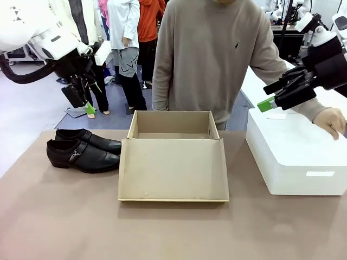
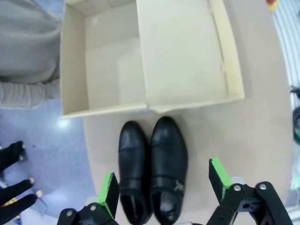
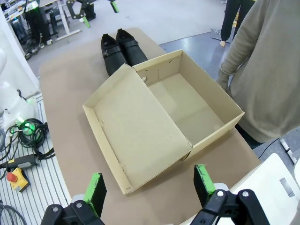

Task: Pack the shoes into the box.
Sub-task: Place one shoe of the Shoes into the Shoes Box.

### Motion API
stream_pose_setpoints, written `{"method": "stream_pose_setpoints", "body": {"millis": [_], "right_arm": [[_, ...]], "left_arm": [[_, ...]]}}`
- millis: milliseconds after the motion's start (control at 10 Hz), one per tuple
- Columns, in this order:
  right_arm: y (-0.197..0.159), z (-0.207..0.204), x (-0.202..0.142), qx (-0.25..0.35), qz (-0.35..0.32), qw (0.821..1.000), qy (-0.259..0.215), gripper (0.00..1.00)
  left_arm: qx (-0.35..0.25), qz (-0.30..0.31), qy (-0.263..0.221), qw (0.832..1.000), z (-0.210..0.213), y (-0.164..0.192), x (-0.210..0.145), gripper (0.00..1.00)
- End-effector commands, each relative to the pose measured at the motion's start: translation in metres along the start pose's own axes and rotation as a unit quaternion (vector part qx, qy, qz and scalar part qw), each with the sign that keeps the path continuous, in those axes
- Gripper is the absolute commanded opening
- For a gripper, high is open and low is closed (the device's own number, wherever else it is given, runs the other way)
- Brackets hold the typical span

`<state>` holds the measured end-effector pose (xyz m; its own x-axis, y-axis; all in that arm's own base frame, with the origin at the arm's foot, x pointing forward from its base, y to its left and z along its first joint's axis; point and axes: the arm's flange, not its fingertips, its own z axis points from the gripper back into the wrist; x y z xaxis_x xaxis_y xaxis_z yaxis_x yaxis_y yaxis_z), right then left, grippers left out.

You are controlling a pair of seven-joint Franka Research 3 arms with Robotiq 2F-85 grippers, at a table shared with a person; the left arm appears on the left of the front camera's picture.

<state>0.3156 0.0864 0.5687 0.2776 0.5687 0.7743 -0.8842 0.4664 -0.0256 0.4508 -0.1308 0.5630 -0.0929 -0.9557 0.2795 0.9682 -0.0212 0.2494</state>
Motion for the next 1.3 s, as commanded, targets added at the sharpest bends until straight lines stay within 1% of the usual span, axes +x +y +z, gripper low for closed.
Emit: {"method": "stream_pose_setpoints", "body": {"millis": [0,200,400,500,1200], "right_arm": [[-0.003,-0.002,0.0,0.007,0.011,1.0,-0.01,1.0],[-0.003,-0.002,0.0,0.007,0.011,1.0,-0.01,1.0],[-0.003,-0.002,0.0,0.007,0.011,1.0,-0.01,1.0],[-0.003,-0.002,0.0,0.007,0.011,1.0,-0.01,1.0],[-0.003,-0.002,0.0,0.007,0.011,1.0,-0.01,1.0]], "left_arm": [[0.0,-0.046,0.037,0.998,-0.003,0.019,-0.011,1.0],[-0.021,-0.1,0.054,0.993,-0.008,0.027,-0.023,1.0],[-0.028,-0.124,0.049,0.991,-0.01,0.029,-0.032,1.0],[-0.019,-0.088,0.046,0.995,-0.016,0.026,-0.025,1.0],[-0.019,-0.088,0.046,0.995,-0.016,0.026,-0.025,1.0]]}}
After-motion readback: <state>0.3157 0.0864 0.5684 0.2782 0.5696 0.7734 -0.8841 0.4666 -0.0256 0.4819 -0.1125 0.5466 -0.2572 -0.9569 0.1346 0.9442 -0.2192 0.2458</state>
